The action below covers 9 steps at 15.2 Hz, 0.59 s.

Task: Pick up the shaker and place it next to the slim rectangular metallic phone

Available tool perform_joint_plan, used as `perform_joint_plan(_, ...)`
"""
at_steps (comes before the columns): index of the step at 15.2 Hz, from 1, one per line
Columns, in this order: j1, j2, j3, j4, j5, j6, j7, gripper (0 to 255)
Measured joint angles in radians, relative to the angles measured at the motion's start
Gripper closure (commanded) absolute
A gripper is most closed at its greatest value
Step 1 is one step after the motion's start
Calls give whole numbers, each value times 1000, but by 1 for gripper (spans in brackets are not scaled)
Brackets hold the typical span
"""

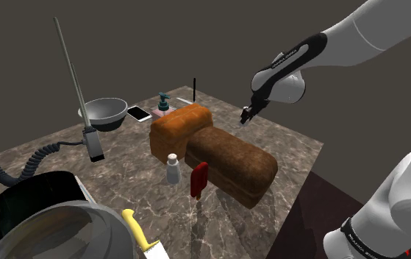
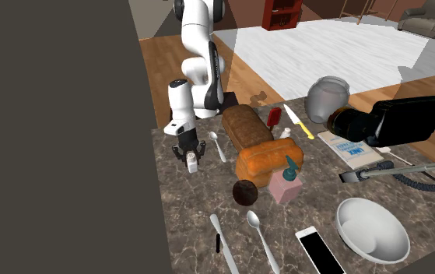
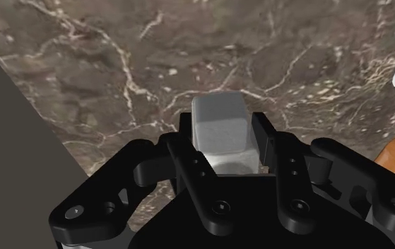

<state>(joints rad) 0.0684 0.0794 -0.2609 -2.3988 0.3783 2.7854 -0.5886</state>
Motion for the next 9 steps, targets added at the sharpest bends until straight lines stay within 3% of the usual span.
perform_joint_plan(9, 0, -96, -19, 22, -126, -108, 104, 255)
